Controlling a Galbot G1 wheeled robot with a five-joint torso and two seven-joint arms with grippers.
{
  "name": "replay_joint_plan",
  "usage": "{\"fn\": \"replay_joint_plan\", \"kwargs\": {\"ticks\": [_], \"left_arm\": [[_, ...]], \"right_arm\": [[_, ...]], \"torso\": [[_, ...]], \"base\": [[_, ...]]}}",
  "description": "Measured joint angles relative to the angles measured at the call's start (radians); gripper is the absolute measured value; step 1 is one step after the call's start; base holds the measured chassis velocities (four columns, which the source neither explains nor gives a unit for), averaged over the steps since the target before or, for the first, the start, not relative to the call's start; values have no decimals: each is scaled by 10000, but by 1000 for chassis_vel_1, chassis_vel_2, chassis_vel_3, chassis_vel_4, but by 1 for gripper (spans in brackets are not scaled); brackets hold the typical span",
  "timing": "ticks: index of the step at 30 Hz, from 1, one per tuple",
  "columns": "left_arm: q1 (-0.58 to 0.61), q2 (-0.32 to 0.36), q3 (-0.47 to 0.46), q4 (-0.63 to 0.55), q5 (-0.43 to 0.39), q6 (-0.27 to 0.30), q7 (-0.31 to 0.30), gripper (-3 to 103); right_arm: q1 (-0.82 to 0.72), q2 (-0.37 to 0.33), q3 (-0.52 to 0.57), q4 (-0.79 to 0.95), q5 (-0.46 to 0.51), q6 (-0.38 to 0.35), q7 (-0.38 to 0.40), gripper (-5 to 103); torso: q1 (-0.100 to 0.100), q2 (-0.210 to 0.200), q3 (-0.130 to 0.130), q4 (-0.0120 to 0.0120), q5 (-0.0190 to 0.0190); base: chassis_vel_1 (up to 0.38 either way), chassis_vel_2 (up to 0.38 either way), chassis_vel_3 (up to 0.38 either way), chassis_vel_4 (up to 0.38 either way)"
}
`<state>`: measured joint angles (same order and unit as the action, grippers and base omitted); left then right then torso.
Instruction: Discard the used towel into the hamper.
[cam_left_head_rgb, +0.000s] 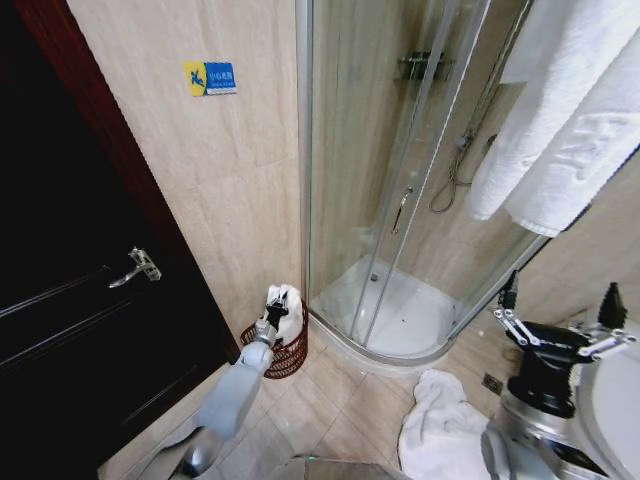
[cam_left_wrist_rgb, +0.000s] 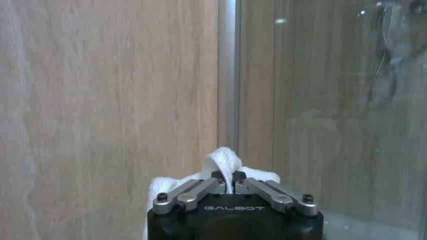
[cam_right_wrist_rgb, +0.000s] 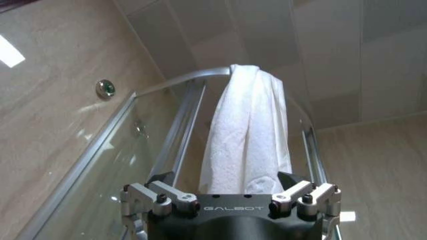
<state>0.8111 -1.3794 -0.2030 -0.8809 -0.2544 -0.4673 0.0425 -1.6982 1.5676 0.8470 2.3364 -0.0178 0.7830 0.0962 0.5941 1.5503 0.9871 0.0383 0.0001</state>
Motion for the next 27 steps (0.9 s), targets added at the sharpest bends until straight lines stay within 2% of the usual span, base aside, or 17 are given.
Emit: {"fn": "replay_joint_plan", "kwargs": {"ticks": [7, 13, 15, 17, 21, 25, 27], "left_arm": [[-466, -179, -140, 1040, 404, -178, 90, 2], [-1022, -324, -235, 2469, 757, -309, 240, 2], [-1079, -336, -242, 2607, 781, -326, 260, 2], [-1480, -425, -357, 3569, 976, -442, 401, 2], [-1725, -473, -404, 4102, 1089, -452, 536, 2], [-1947, -570, -549, 4584, 1451, -471, 611, 2], [-2223, -788, -819, 5160, 1970, -612, 625, 2]], "right_arm": [[-125, -20, 73, 197, -4, 45, -9, 100], [-238, 24, 49, 401, 1, 46, -19, 100], [-243, 27, 48, 406, 2, 49, -20, 100], [-294, 53, 43, 444, -1, 80, -38, 100], [-319, 58, 34, 488, -10, 92, -47, 100], [-319, 52, 36, 523, -11, 92, -48, 100], [-320, 39, 37, 551, -12, 87, -42, 100]], "torso": [[0, 0, 0, 0, 0], [0, 0, 0, 0, -1], [0, 0, 0, 0, -1], [0, 0, 0, 0, -1], [1, 0, 0, 0, -1], [0, 0, 0, 0, 0], [0, 0, 0, 1, -1]], "base": [[0, 0, 0, 0], [0, 0, 0, 0], [0, 0, 0, 0], [0, 0, 0, 0], [0, 0, 0, 0], [0, 0, 0, 0], [0, 0, 0, 0]]}}
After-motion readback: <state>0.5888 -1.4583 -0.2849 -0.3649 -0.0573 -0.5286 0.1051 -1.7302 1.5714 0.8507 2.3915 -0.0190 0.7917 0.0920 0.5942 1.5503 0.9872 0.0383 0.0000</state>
